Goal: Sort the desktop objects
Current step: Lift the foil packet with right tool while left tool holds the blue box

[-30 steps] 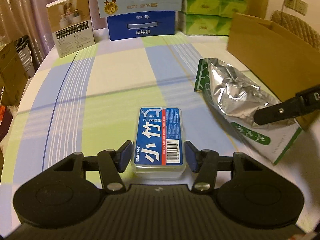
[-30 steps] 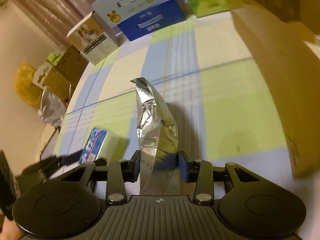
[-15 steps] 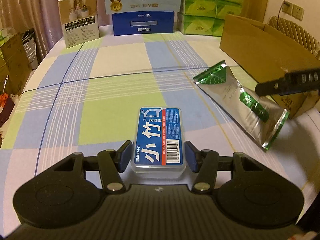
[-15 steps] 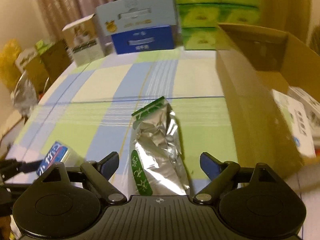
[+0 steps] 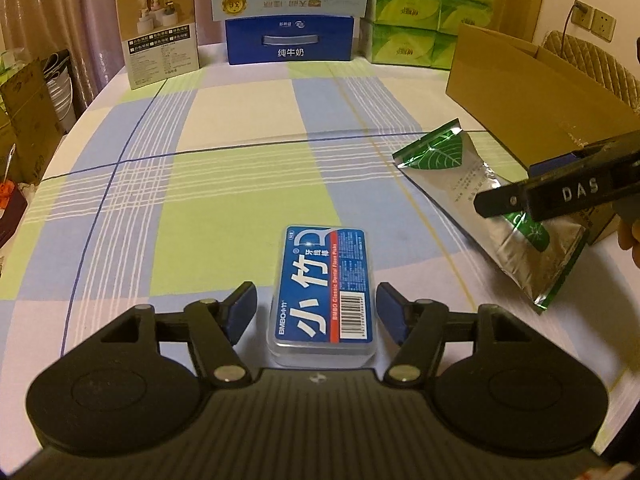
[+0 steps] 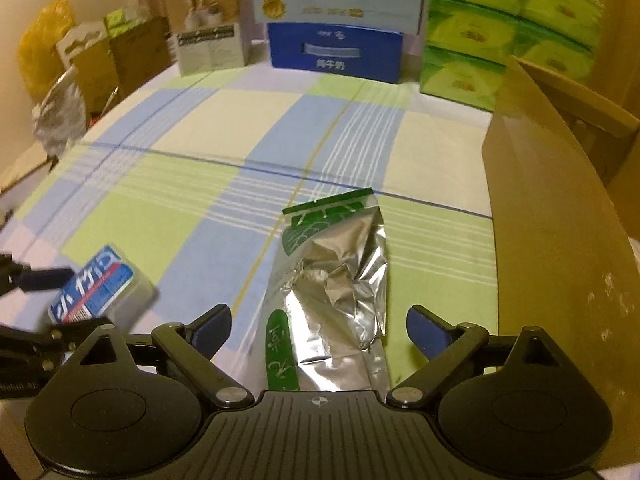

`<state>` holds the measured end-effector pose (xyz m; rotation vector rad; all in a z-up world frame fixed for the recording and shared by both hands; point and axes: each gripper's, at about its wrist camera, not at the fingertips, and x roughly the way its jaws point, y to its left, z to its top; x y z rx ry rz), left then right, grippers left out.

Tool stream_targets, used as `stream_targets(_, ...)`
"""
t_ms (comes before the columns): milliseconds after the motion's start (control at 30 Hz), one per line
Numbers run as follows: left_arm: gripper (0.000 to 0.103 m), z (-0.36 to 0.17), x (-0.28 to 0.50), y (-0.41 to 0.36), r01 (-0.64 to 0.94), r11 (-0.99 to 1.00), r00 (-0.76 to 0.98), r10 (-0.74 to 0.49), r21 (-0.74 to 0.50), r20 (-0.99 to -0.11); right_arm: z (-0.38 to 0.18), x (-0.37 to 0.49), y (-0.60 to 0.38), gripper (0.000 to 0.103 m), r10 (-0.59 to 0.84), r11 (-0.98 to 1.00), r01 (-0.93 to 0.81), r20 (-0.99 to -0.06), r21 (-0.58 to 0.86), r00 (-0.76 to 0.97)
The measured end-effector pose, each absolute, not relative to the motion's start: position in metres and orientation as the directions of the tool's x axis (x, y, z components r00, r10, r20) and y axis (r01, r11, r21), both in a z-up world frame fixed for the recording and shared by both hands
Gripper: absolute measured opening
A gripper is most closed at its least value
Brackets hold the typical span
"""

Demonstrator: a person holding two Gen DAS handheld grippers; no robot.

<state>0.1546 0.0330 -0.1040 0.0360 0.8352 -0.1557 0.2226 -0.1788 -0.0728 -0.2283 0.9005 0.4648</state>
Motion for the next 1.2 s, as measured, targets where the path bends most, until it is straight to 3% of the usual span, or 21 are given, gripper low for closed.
stream_targets(233, 0.052, -0.107, 0.159, 0.023, 0.176, 0.984, 0.646, -0.111, 0.005, -0.755, -0.081, 0.230, -0.173, 0.093, 0.289, 0.856, -0.516, -0.814, -0.016, 0.504)
stream_targets(633, 0.052, -0.109, 0.161, 0.018, 0.185, 0.983, 0.647, -0.104, 0.022, -0.756, -0.099, 0.238, -0.158, 0.092, 0.201, 0.822, -0.555, -0.847, -0.128, 0.492)
stream_targets(700, 0.052, -0.109, 0.162, 0.017, 0.186, 0.982, 0.641, -0.102, 0.025, -0.761, -0.098, 0.241, -0.160, 0.089, 0.209, 0.829, -0.549, -0.850, -0.109, 0.484)
stream_targets(767, 0.052, -0.110, 0.163, 0.017, 0.182, 0.983, 0.637, -0.100, 0.023, -0.765, -0.098, 0.244, -0.162, 0.077, 0.232, 0.840, -0.539, -0.854, -0.065, 0.465)
stream_targets(967, 0.052, -0.111, 0.164, 0.019, 0.171, 0.985, 0.637, -0.100, 0.014, -0.764, -0.094, 0.241, -0.160, 0.059, 0.239, 0.846, -0.530, -0.847, -0.058, 0.475)
stream_targets(1200, 0.052, -0.112, 0.165, 0.023, 0.152, 0.988, 0.634, -0.108, -0.014, -0.766, -0.090, 0.238, -0.161, 0.050, 0.251, 0.855, -0.517, -0.835, -0.046, 0.490)
